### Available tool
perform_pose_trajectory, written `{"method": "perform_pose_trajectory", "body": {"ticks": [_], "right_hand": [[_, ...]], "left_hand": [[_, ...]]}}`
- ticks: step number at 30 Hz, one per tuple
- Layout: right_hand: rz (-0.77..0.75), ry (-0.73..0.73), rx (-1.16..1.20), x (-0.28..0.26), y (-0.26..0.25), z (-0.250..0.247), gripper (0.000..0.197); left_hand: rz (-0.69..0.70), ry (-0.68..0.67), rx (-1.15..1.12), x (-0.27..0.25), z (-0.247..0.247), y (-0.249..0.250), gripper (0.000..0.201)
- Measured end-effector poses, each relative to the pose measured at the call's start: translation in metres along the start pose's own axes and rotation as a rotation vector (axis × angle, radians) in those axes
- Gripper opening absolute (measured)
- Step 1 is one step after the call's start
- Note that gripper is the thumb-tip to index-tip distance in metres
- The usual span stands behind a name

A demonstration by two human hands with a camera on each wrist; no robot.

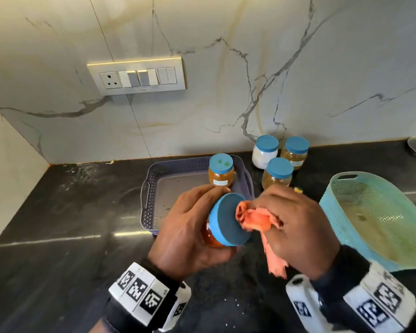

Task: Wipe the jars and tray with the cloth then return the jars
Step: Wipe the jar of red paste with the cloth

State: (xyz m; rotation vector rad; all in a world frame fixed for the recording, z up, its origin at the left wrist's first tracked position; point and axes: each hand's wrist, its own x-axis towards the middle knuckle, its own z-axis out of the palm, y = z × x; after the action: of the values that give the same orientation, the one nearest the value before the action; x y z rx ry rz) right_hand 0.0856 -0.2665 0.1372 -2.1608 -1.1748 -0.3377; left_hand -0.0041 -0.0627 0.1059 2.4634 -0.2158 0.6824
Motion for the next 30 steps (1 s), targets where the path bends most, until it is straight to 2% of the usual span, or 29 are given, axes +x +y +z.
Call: {"method": "perform_pose_trajectory", "body": {"ticks": [4,8,12,15,18,20,22,25,28,30], "right_hand": [[-0.031,0.053,0.015,0.027,-0.032,0.013,0.016],[-0.062,-0.124,0.060,0.004,-0.044,0.017,0.023],[0.039,-0.012,-0.015,0.016,-0.020,0.016,0.021],[0.025,0.059,-0.012,0.038,-0.035,0.021,0.017],[-0.074,-0.048,0.030,0.026,-0.054,0.024,0.025],[-0.076,-0.108,0.051,0.012,-0.049,0.020,0.027],[-0.024,-0.080,0.017,0.009,-0.033,0.015,0.025],[0.039,0.042,-0.032,0.026,-0.025,0.019,0.022],[-0.044,0.084,0.004,0.034,-0.049,0.026,0.021],[-0.113,-0.007,0.037,0.020,-0.058,0.027,0.027]], "left_hand": [[0.003,-0.024,-0.036,0.001,-0.005,-0.010,0.091],[0.016,0.011,-0.105,0.003,-0.021,-0.025,0.094],[0.027,-0.037,-0.062,0.001,-0.016,-0.027,0.089],[0.033,-0.025,-0.098,0.006,-0.014,-0.025,0.088],[0.043,-0.002,-0.136,0.009,-0.023,-0.029,0.091],[0.037,-0.004,-0.142,0.007,-0.028,-0.032,0.094],[0.030,-0.017,-0.110,0.003,-0.025,-0.031,0.089],[0.027,-0.043,-0.085,0.000,-0.017,-0.024,0.090],[0.032,-0.024,-0.112,0.004,-0.020,-0.023,0.093],[0.040,-0.017,-0.134,0.005,-0.027,-0.025,0.094]]}}
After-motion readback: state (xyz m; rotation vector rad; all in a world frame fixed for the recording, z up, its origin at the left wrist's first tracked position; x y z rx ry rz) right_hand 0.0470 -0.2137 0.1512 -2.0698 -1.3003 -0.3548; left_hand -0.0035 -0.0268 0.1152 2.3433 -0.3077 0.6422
